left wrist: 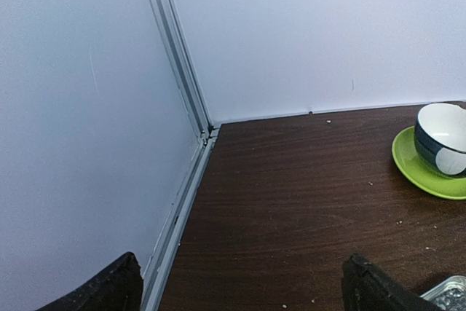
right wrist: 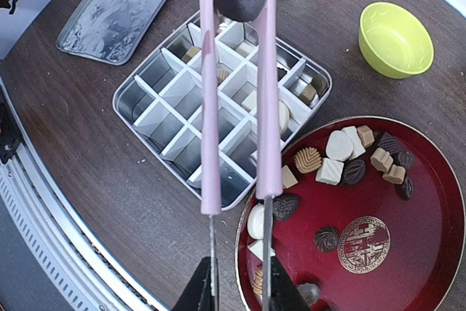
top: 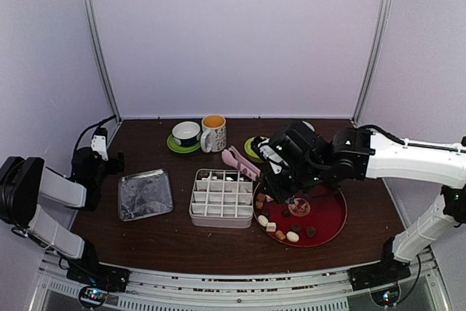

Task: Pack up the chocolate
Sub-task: Place the fake chocolate in the empty pocket of the box.

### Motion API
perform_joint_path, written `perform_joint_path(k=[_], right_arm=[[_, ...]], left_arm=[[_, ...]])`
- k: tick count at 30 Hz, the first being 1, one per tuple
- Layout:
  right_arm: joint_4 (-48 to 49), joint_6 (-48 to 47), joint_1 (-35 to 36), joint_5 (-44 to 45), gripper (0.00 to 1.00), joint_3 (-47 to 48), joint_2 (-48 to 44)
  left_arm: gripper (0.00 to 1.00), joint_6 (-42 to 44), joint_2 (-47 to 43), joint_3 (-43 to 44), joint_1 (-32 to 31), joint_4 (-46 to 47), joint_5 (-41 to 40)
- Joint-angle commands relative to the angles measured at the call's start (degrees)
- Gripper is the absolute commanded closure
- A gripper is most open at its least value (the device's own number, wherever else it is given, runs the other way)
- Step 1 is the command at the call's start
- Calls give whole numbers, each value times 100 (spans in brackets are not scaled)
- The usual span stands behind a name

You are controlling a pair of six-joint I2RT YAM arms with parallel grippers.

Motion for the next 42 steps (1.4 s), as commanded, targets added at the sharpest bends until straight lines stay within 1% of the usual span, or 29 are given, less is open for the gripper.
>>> perform_joint_path(k=[1, 4, 7, 10, 13, 19, 25, 30, 39, 42], right_arm=[[467, -344, -244, -408, 81, -335, -341], [242, -410, -326, -705, 81, -336, -513], [-322, -343, -341, -761, 81, -225, -626], [-932, -35, -340, -1137, 81, -53, -680], [-826, 420, -338, -1661, 80, -67, -788], [-1296, 1093, -332, -2219, 79, 499, -257], [-1372, 1451, -363, -2084, 79, 823, 279], [-2121, 1255, -406, -2082, 79, 1315, 955], [-2877, 1201, -467, -1814, 79, 1905, 1362], [-2899, 1194, -466, -1795, 79, 1967, 1441]], left_arm=[[2, 57, -15, 46, 40, 329, 43], [2, 56, -15, 50, 43, 329, 43], [2, 57, -15, 46, 43, 322, 43], [2, 57, -19, 46, 45, 325, 45], [2, 55, -15, 46, 43, 323, 43], [2, 56, -15, 46, 44, 324, 43], [2, 56, -15, 48, 45, 326, 43], [2, 57, -15, 46, 45, 325, 47], [2, 57, -15, 47, 43, 331, 43], [2, 40, -17, 46, 42, 330, 43]])
